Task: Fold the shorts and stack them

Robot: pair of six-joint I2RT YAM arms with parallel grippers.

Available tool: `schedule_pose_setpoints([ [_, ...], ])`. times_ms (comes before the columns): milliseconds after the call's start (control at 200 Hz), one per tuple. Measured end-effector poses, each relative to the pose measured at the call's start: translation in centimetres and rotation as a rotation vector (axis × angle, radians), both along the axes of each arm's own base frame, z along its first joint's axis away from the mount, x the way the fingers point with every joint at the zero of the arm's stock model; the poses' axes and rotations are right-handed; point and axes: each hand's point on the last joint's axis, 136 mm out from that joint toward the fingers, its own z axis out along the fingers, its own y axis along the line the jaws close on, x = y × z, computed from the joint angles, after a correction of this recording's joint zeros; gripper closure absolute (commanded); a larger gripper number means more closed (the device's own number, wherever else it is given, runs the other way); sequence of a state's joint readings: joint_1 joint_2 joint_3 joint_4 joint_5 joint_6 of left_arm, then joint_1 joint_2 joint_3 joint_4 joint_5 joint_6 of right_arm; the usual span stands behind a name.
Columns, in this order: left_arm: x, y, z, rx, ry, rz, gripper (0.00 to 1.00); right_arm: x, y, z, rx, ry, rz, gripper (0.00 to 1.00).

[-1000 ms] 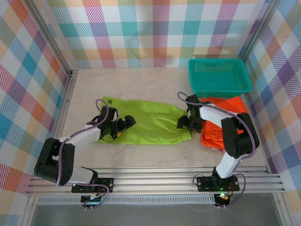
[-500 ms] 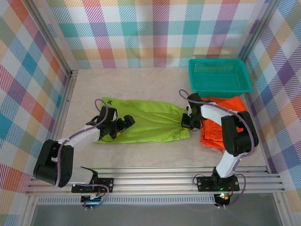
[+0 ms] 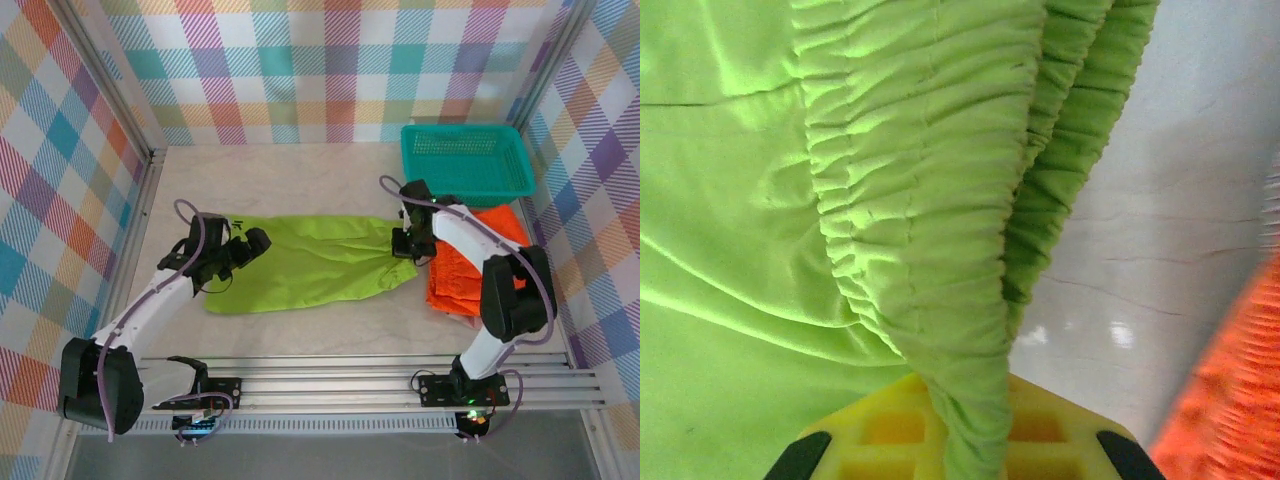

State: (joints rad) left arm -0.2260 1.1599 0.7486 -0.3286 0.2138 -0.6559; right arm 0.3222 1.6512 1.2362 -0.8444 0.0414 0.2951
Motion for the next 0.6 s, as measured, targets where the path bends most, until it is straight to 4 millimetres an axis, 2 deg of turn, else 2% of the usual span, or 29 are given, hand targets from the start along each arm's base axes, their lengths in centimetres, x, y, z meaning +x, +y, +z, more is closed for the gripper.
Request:
schedule_pose_setpoints([
  [170,-0.4,1.1,-0.3,0.022,0.019,0.014,0.0,1.2,-1.4,5.9,-0.155,-0.122,0.059,1.0],
  [395,-0.8,0.8,-1.2,0.005,0.042,-0.001,0.04,2.2,-2.5,11.3,-0.381,-0.198,0.127,1.0],
  [505,-1.4,0.2,-2.2,-0.005,0.074,-0.02,0.09,3.5,-2.7,13.1,-0.481,-0.223,0.148,1.0],
  [605,-1.5,-0.6,-2.7,-0.018,0.086,-0.04,0.23,4.8,-2.8,14.4,-0.571,-0.24,0.169,1.0],
])
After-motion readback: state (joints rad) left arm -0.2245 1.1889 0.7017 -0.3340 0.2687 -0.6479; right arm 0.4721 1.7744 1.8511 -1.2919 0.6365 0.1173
